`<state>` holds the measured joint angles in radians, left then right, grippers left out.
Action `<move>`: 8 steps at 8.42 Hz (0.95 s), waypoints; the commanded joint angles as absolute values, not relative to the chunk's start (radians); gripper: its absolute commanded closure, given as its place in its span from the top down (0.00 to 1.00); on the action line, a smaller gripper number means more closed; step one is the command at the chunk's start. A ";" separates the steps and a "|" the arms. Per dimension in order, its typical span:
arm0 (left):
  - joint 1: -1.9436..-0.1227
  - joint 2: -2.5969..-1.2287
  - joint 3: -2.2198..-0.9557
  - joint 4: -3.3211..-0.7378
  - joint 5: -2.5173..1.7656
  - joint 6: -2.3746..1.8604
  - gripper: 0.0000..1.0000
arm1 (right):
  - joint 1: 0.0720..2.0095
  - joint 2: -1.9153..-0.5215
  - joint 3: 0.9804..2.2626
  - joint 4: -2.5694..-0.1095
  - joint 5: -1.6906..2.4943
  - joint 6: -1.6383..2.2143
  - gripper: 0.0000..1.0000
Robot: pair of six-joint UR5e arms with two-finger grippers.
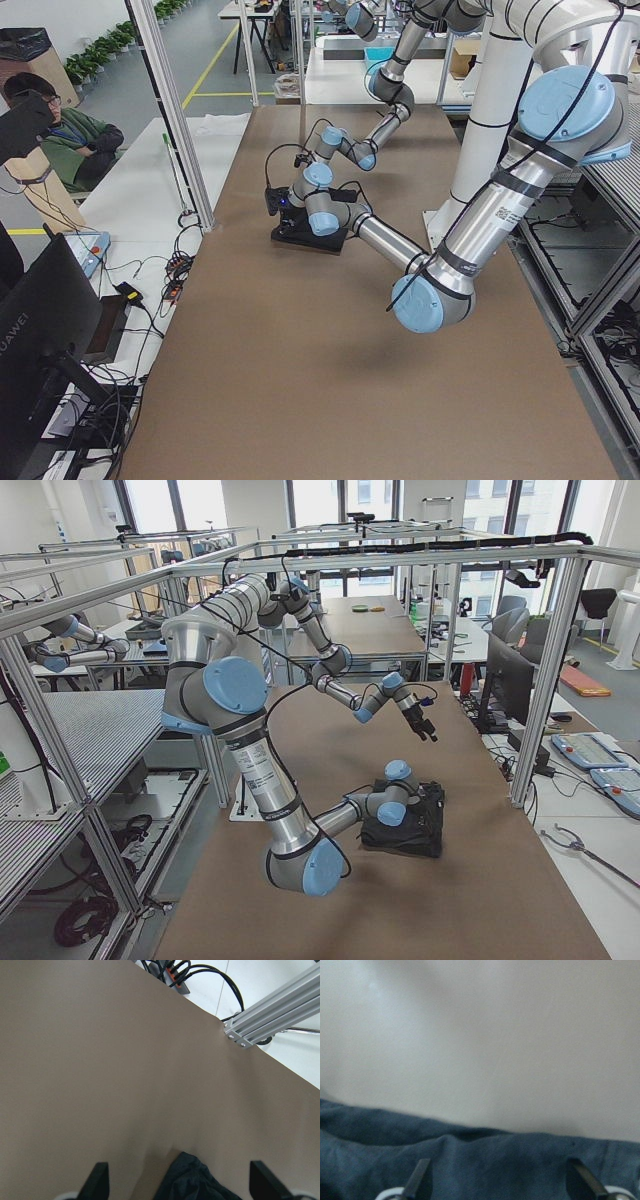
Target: Fold clothes
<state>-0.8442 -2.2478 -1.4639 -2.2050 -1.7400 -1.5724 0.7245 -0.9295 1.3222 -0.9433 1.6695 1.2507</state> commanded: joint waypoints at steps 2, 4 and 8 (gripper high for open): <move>-0.844 -2.249 -1.463 -2.207 -1.740 -1.574 1.00 | 0.879 -0.965 1.299 -0.943 1.828 1.116 0.94; -0.863 -2.246 -1.463 -2.200 -1.744 -1.518 1.00 | 0.945 -0.983 1.302 -0.953 1.909 1.027 0.94; -1.093 -2.061 -1.467 -2.192 -1.912 -1.201 1.00 | 1.121 -1.153 1.428 -1.124 2.005 0.443 0.94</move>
<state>-0.9713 -2.1589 -1.4674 -2.1951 -1.8239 -1.4112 1.0445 -1.0529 1.3587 -1.0673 1.9833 0.7113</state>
